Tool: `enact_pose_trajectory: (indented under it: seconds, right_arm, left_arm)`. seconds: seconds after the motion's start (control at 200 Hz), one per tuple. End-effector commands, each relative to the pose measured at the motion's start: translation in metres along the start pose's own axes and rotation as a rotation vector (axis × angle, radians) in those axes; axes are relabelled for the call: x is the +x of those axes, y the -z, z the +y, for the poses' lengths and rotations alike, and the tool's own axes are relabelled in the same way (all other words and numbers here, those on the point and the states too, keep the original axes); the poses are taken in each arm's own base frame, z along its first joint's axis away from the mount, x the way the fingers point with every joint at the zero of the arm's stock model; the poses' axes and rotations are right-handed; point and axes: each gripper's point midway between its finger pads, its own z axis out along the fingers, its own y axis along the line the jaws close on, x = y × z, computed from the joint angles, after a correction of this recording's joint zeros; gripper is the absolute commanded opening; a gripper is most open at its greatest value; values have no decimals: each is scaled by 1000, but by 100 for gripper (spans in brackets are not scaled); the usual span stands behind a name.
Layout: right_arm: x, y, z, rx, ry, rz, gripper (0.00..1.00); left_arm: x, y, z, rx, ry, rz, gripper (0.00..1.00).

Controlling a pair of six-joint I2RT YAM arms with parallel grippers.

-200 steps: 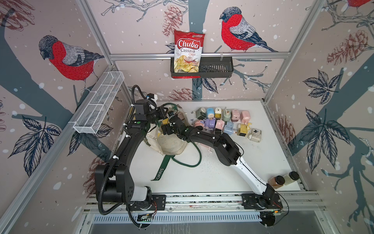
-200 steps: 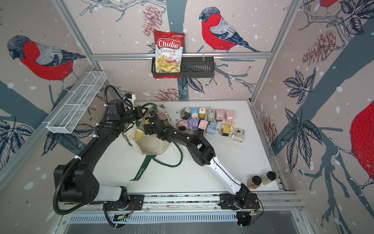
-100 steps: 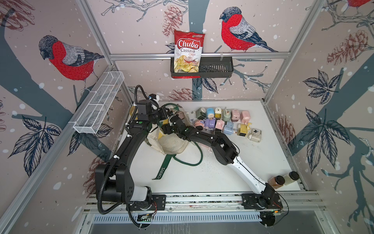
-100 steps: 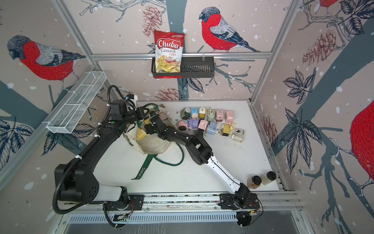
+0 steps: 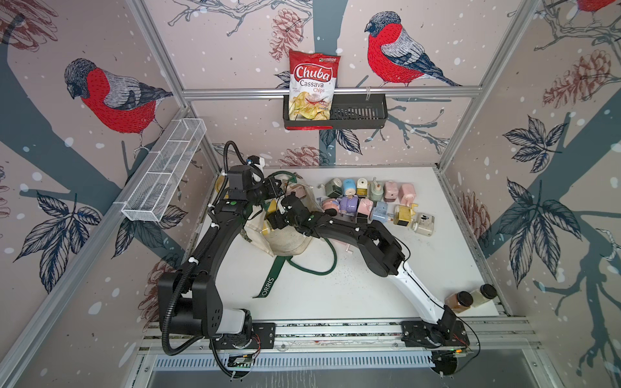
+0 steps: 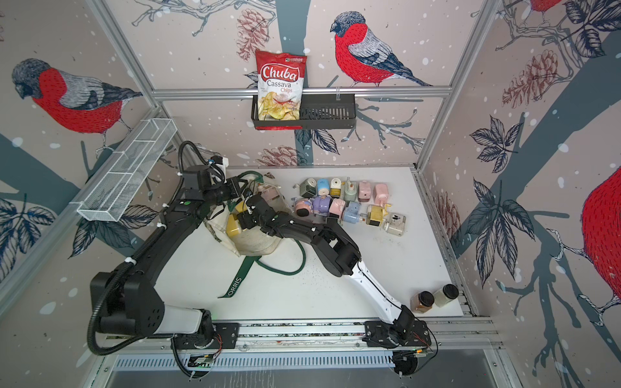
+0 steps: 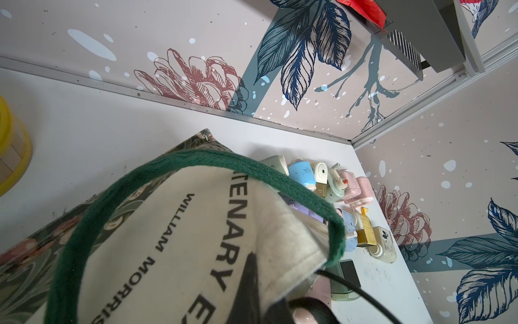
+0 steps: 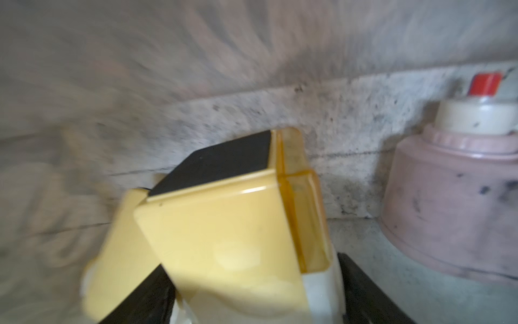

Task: Take out the pencil sharpeners from the tote bags
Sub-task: Pick up the pencil sharpener from the canvas bag.

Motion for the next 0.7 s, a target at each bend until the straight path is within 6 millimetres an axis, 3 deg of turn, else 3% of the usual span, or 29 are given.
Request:
enact_pose_trajectory:
  seconds: [0.0, 0.285, 0.505, 0.695]
  right_arm:
    - [-23, 16, 4, -8, 8, -58, 56]
    - [-7, 60, 1, 50, -16, 5, 56]
    - [11, 97, 13, 68, -6, 57, 56]
    - [24, 142, 28, 69, 10, 65, 56]
  left_arm:
    - [-7, -1, -2, 3, -28, -22, 0]
    - [-8, -1, 3, -14, -26, -23, 0]
    - [-7, -3, 8, -25, -19, -19, 0]
    - [-5, -5, 10, -30, -14, -13, 0]
